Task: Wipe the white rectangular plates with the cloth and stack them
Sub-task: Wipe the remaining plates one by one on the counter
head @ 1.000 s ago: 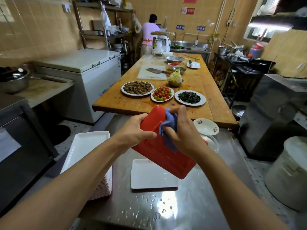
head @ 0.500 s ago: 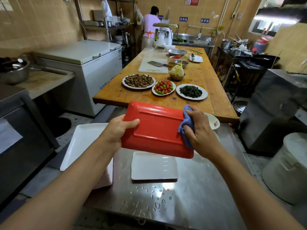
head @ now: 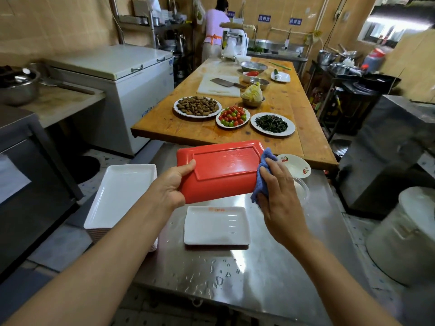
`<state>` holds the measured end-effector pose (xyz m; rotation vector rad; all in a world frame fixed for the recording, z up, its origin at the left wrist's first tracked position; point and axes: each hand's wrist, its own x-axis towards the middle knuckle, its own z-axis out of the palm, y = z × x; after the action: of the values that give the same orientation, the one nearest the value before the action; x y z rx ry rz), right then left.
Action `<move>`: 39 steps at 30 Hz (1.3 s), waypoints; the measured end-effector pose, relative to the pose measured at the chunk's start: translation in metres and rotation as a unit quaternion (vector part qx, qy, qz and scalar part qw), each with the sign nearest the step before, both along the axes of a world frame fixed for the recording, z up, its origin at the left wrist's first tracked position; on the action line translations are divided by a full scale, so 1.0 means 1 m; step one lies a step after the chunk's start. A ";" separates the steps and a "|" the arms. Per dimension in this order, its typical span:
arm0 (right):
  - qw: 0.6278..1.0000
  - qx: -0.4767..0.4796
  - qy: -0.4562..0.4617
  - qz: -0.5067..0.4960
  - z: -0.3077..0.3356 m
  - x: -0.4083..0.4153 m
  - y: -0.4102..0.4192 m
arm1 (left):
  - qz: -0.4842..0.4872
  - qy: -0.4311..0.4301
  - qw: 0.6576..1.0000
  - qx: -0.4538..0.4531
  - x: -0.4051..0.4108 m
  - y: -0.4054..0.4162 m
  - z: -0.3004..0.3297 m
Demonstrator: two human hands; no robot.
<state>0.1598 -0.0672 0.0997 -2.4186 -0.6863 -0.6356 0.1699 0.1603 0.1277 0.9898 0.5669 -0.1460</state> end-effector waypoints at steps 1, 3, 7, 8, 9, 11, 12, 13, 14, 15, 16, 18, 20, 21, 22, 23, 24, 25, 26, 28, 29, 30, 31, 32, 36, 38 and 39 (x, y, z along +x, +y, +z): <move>1.000 -0.013 -0.005 -0.006 -0.003 -0.003 0.006 | 0.002 0.000 1.000 -0.007 -0.002 -0.003 0.001; 0.999 -0.032 -0.010 0.007 -0.010 -0.012 0.024 | 0.008 0.002 1.000 -0.017 -0.006 -0.010 0.001; 0.996 -0.013 -0.010 0.085 -0.016 -0.031 0.068 | 0.019 0.001 0.998 -0.054 -0.015 -0.020 -0.004; 0.995 -0.001 -0.003 0.099 -0.016 -0.033 0.077 | 0.021 -0.002 0.997 -0.069 -0.017 -0.019 -0.007; 0.994 0.010 0.006 0.108 -0.014 -0.034 0.085 | 0.025 -0.007 0.996 -0.081 -0.019 -0.018 -0.010; 0.992 0.013 0.032 0.119 -0.008 -0.031 0.095 | 0.035 -0.026 0.994 -0.100 -0.023 -0.015 -0.014; 0.991 0.004 0.044 0.127 -0.004 -0.027 0.099 | 0.040 -0.038 0.993 -0.101 -0.025 -0.013 -0.015; 0.990 -0.007 0.051 0.134 0.000 -0.022 0.101 | 0.045 -0.048 0.993 -0.096 -0.027 -0.011 -0.017; 0.989 -0.019 0.054 0.139 0.004 -0.016 0.103 | 0.049 -0.056 0.994 -0.086 -0.029 -0.010 -0.018; 0.988 -0.030 0.055 0.140 0.007 -0.010 0.103 | 0.055 -0.061 0.994 -0.075 -0.032 -0.009 -0.018; 0.988 -0.041 0.056 0.138 0.008 -0.003 0.101 | 0.060 -0.064 0.994 -0.067 -0.033 -0.006 -0.019; 0.988 -0.058 0.059 0.132 0.008 0.009 0.094 | 0.076 -0.063 0.994 -0.047 -0.036 0.003 -0.022; 0.988 -0.066 0.070 0.121 0.004 0.019 0.083 | 0.084 -0.067 0.994 -0.031 -0.040 0.015 -0.024; 0.989 -0.062 0.076 0.112 0.001 0.023 0.077 | 0.084 -0.071 0.994 -0.025 -0.041 0.021 -0.026; 0.990 -0.052 0.085 0.102 -0.002 0.027 0.072 | 0.085 -0.075 0.993 -0.021 -0.043 0.026 -0.027; 0.990 -0.036 0.098 0.091 -0.005 0.029 0.068 | 0.086 -0.078 0.993 -0.018 -0.045 0.032 -0.028; 0.990 -0.010 0.118 0.081 -0.009 0.030 0.066 | 0.088 -0.080 0.993 -0.020 -0.046 0.037 -0.028; 0.987 0.024 0.139 0.074 -0.012 0.030 0.066 | 0.091 -0.081 0.992 -0.025 -0.048 0.042 -0.028; 0.983 0.063 0.157 0.068 -0.015 0.030 0.067 | 0.096 -0.081 0.992 -0.029 -0.049 0.047 -0.028; 0.970 0.137 0.194 0.050 -0.019 0.029 0.071 | 0.105 -0.080 0.991 -0.035 -0.053 0.056 -0.028; 0.962 0.160 0.215 0.044 -0.020 0.027 0.074 | 0.108 -0.082 0.990 -0.035 -0.054 0.060 -0.029; 0.956 0.177 0.228 0.042 -0.021 0.027 0.078 | 0.110 -0.084 0.990 -0.033 -0.056 0.065 -0.028; 0.953 0.190 0.232 0.040 -0.022 0.027 0.081 | 0.114 -0.083 0.990 -0.031 -0.058 0.070 -0.028; 0.952 0.198 0.230 0.035 -0.024 0.028 0.083 | 0.118 -0.080 0.989 -0.027 -0.060 0.075 -0.029; 0.955 0.182 0.234 0.008 -0.026 0.037 0.093 | 0.133 -0.098 0.986 0.004 -0.068 0.095 -0.023; 0.953 0.192 0.235 -0.007 -0.028 0.039 0.097 | 0.135 -0.145 0.979 0.044 -0.072 0.106 -0.016; 0.950 0.198 0.241 -0.012 -0.029 0.040 0.100 | 0.137 -0.174 0.972 0.076 -0.075 0.111 -0.011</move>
<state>0.2000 0.0328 0.0703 -2.0841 -0.2902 -0.1481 0.0950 0.2718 0.1165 1.0461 0.3890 0.3178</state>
